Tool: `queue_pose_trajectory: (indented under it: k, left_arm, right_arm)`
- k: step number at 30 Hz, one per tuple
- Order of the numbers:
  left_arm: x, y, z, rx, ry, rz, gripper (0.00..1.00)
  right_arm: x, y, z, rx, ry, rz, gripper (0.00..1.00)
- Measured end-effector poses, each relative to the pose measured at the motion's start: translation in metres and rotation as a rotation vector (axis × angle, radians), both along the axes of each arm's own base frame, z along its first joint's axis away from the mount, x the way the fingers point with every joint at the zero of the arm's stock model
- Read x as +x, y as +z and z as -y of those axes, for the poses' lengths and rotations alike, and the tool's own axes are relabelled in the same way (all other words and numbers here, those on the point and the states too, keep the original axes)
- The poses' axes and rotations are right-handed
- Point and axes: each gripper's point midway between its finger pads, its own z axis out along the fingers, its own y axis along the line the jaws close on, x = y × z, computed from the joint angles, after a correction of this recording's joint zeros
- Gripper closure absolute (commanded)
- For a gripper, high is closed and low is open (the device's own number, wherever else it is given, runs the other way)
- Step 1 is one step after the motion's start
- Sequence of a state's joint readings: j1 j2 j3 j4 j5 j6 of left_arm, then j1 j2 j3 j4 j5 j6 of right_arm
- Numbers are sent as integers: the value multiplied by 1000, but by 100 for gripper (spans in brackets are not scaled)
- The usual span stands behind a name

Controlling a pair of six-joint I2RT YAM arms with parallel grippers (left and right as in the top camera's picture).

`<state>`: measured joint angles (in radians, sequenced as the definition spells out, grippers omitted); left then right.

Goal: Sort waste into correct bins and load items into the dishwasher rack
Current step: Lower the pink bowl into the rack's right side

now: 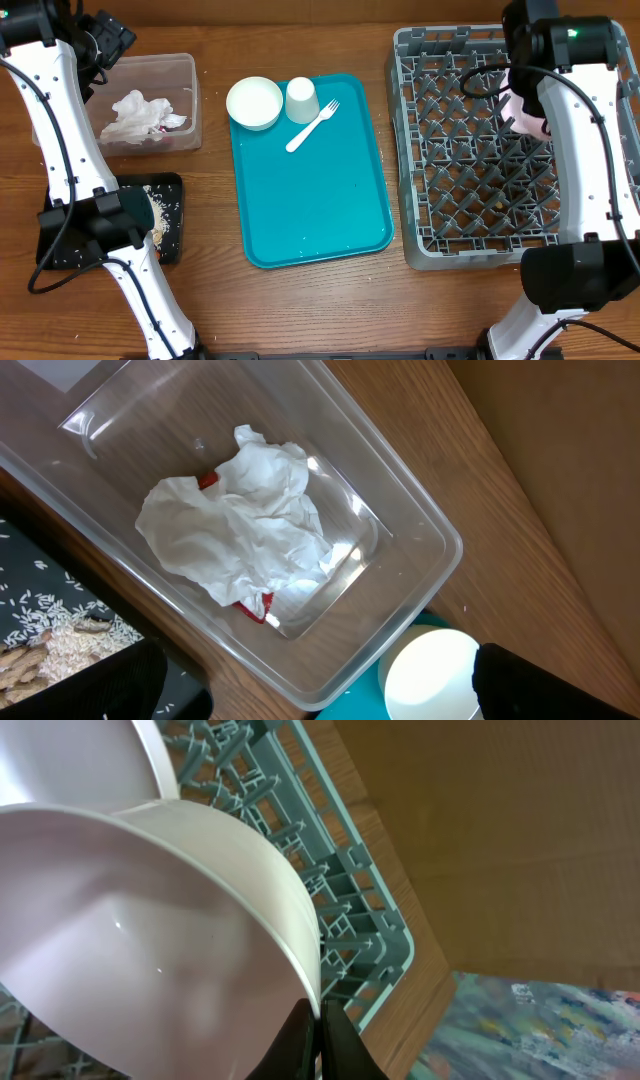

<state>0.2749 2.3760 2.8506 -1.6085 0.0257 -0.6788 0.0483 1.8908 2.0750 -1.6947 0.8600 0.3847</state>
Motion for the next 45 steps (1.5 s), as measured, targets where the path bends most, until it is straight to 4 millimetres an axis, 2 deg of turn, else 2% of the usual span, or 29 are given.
queue_pose_trajectory:
  k: [3, 9, 12, 15, 18, 27, 29, 34, 38, 42, 45]
  left_arm:
    - [0, 0, 0, 0, 0, -1, 0]
    - [0, 0, 0, 0, 0, 0, 0]
    - [0, 0, 0, 0, 0, -1, 0]
    - [0, 0, 0, 0, 0, 0, 0]
    - [0, 0, 0, 0, 0, -1, 0]
    - [0, 0, 0, 0, 0, -1, 0]
    - [0, 0, 0, 0, 0, -1, 0]
    - [0, 0, 0, 0, 0, 0, 0]
    - [0, 0, 0, 0, 0, 0, 0]
    - [0, 0, 0, 0, 0, -1, 0]
    - [0, 0, 0, 0, 0, 0, 0]
  right_arm:
    - [-1, -10, -5, 43, 8, -24, 96]
    - [-8, -46, -14, 109, 36, -132, 96]
    - [-8, -66, -11, 94, 59, -183, 96]
    - [-14, -74, -1, 45, 61, -241, 96]
    - [-21, -77, 14, -6, 44, -286, 96]
    - [-30, -70, 59, -58, -37, -291, 96]
    - [-29, -71, 61, -50, -38, -286, 95]
    - [-27, -92, 44, 91, 17, -306, 93]
    - [-28, -98, 40, 115, 27, -318, 92]
    - [-27, -97, 42, 102, 27, -319, 96]
    - [-26, -83, 56, -13, 14, -323, 96]
